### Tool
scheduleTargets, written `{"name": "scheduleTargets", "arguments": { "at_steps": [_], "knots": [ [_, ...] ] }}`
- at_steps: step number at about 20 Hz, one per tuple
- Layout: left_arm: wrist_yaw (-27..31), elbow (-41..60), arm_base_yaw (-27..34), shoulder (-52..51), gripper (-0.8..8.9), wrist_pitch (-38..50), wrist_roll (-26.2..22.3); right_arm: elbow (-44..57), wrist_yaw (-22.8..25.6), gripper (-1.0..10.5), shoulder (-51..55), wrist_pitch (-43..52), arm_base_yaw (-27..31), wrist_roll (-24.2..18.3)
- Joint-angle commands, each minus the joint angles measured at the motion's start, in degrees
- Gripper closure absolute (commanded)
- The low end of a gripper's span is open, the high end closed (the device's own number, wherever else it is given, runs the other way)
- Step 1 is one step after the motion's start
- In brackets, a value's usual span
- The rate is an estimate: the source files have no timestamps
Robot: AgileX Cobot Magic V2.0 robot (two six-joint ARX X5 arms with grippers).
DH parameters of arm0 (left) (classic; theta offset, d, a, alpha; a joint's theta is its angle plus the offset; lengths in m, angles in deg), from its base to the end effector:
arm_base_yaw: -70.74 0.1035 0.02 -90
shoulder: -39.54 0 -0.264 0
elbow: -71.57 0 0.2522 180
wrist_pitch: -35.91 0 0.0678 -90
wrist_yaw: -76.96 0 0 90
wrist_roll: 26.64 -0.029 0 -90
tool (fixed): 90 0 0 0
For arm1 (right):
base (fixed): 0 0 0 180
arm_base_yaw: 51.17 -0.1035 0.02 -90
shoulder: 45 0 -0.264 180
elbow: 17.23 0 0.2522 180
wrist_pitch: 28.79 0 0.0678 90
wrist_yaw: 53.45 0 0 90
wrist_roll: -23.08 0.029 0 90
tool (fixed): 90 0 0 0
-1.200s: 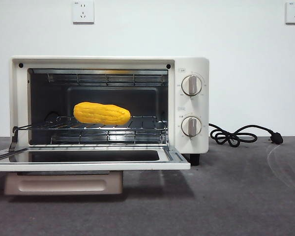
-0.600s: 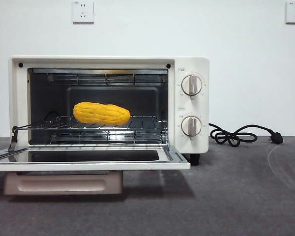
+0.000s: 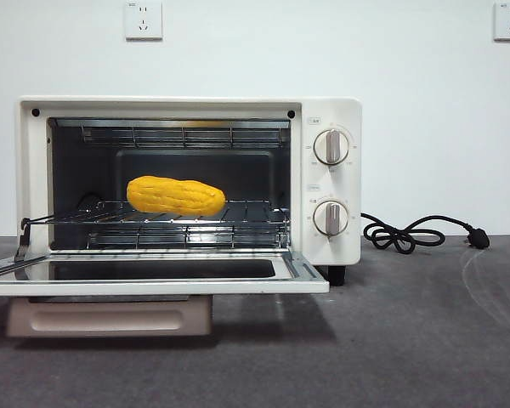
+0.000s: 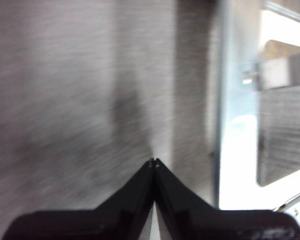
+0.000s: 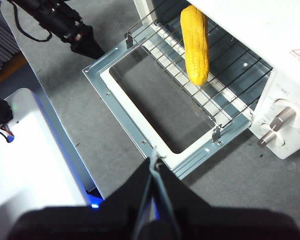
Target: Take the corn from the table,put the corn in the oven
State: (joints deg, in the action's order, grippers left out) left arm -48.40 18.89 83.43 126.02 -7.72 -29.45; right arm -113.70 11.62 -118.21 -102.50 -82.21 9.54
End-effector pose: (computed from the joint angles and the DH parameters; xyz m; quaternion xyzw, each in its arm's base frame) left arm 0.2313 0.0349 0.1374 -0.2358 0.5673 -0.1673 0.7711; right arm 0.1954 0.1318 0.3833 -0.1167 0.3726 0.4717 0.7906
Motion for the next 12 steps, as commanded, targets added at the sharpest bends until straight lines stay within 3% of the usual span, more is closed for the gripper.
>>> {"name": "scheduleTargets", "arguments": {
  "at_steps": [1,5,8,12],
  "knots": [
    [-0.26,0.42,-2.01,0.74,8.22,0.83,1.27,0.26,-0.17,9.6,-0.02,0.55,0.04,-0.61],
    [-6.51,0.42,-2.34,0.74,8.22,-0.11,1.07,0.26,-0.17,9.6,-0.02,0.55,0.04,-0.63],
    [-16.70,0.39,-0.48,0.74,8.22,-0.66,1.09,0.26,-0.17,9.6,-0.02,0.55,0.04,-0.63],
    [-34.38,0.26,4.59,0.52,8.22,-0.66,1.33,0.26,-0.17,9.6,-0.02,0.52,0.04,-0.63]
  ]
}}
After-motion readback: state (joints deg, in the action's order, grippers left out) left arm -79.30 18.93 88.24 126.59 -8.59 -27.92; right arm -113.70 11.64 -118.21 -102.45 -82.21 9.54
